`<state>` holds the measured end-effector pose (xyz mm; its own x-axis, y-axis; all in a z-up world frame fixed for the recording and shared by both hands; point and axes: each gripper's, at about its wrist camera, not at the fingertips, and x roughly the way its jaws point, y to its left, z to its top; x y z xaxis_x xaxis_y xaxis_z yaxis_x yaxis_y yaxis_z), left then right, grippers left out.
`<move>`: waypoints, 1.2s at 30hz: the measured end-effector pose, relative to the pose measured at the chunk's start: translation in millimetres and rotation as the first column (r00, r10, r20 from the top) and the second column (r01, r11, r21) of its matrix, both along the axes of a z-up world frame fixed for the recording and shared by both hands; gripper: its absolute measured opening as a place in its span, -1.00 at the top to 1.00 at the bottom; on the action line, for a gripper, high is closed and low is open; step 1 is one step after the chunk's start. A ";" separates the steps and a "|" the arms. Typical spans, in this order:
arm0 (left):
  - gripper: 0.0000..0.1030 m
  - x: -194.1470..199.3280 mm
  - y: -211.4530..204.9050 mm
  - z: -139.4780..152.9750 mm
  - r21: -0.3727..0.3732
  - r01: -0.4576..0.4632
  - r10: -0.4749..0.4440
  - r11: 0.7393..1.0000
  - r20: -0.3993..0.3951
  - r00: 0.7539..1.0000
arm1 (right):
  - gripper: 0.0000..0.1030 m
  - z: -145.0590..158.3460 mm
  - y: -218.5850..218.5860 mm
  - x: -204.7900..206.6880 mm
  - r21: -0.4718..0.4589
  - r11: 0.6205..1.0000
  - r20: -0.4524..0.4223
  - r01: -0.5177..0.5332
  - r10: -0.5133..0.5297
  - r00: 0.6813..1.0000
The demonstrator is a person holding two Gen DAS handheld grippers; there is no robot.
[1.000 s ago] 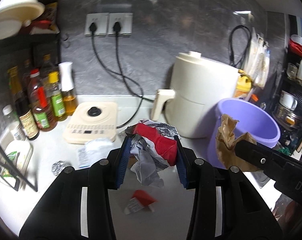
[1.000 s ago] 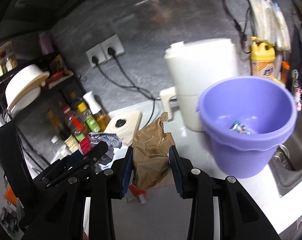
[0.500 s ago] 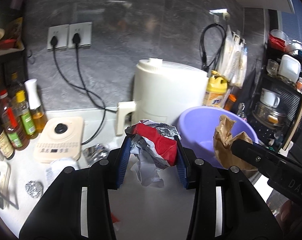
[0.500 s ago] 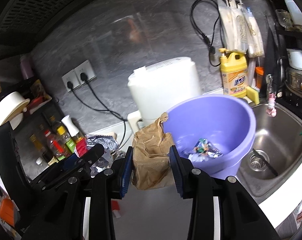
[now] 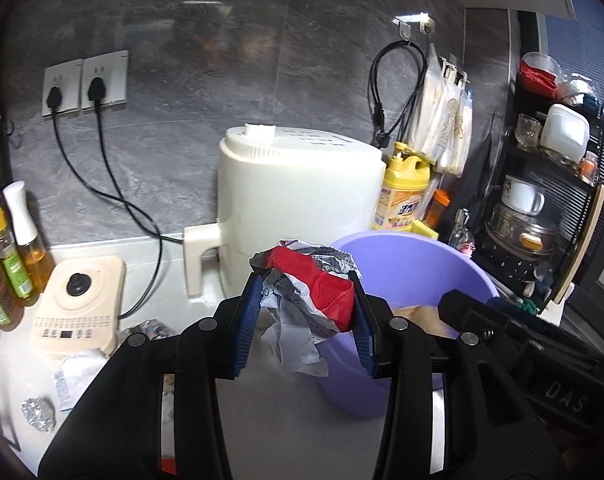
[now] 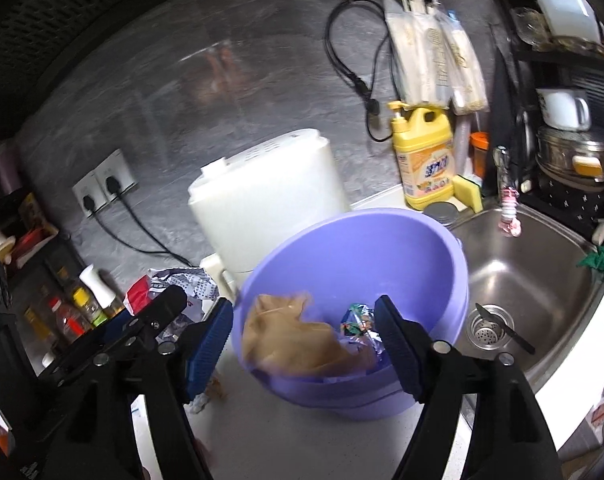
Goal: Collect trash
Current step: 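Carry both held pieces over the lavender bucket and lower them in, then open both tools to release the trash into the bucket and withdraw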
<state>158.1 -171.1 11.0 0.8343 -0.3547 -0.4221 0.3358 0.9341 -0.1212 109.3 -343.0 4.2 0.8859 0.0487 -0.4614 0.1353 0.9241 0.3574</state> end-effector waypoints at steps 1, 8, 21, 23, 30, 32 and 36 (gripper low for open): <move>0.18 1.6 -2.1 -0.1 -0.005 0.005 -0.005 1.000 0.001 1.000 | -0.41 -0.7 -1.7 1.4 0.003 1.000 -0.007 -0.002 0.002 1.000; 0.17 13.0 -24.9 -0.6 -0.011 0.056 -0.056 0.998 -0.002 0.998 | -0.41 -1.1 -19.9 -6.8 0.005 0.999 -0.024 0.049 -0.049 0.998; -0.53 10.0 -51.3 -11.6 0.000 0.122 -0.122 0.992 -0.027 0.992 | -0.51 -12.0 -50.9 -36.9 0.011 0.982 -0.051 0.186 -0.186 0.981; -0.64 7.2 -48.0 -12.1 0.003 0.113 -0.113 0.994 -0.028 0.993 | -0.52 -13.5 -48.9 -38.4 0.008 0.983 -0.055 0.185 -0.184 0.981; -0.84 -8.6 -19.4 -10.7 0.022 0.043 -0.042 0.999 -0.012 0.999 | -0.69 -15.1 -31.9 -41.6 -0.004 0.988 -0.052 0.156 -0.156 0.986; -0.86 -13.8 -7.5 -11.8 0.026 0.017 -0.017 1.000 -0.015 1.000 | -0.72 -15.1 -25.9 -42.2 -0.009 0.990 -0.048 0.141 -0.142 0.989; -0.88 -24.7 13.9 -13.6 0.038 -0.033 0.034 0.999 -0.014 0.999 | -0.85 -15.8 -10.6 -44.0 -0.026 0.993 -0.040 0.117 -0.118 0.992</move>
